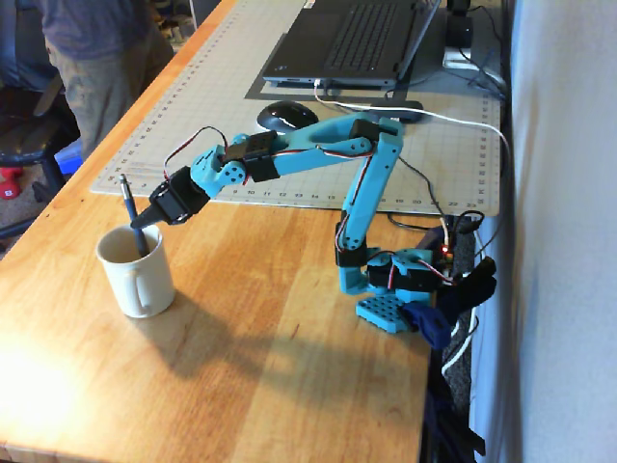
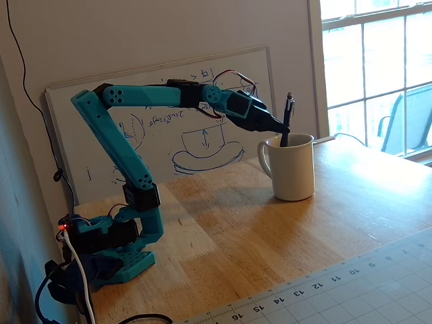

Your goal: Grasp a pen and put it in a mug.

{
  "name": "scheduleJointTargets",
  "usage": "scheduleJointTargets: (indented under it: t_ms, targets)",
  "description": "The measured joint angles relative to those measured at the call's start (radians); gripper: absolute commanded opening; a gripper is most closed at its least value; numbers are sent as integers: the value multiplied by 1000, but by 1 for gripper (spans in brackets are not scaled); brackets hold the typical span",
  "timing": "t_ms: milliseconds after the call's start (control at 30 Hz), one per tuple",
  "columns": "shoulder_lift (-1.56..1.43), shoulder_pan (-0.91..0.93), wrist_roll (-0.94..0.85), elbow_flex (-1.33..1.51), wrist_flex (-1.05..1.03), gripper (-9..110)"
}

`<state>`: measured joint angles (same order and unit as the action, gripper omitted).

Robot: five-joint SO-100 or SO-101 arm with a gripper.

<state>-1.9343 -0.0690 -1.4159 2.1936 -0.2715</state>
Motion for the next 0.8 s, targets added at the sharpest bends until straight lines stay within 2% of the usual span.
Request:
scheduleJointTargets:
  t_ms: [400,633,800]
  targets:
    - [3,-34,0,0,0,23]
    - [-72,-34,2,0,0,24]
    - [-158,-25,156,0,0,24]
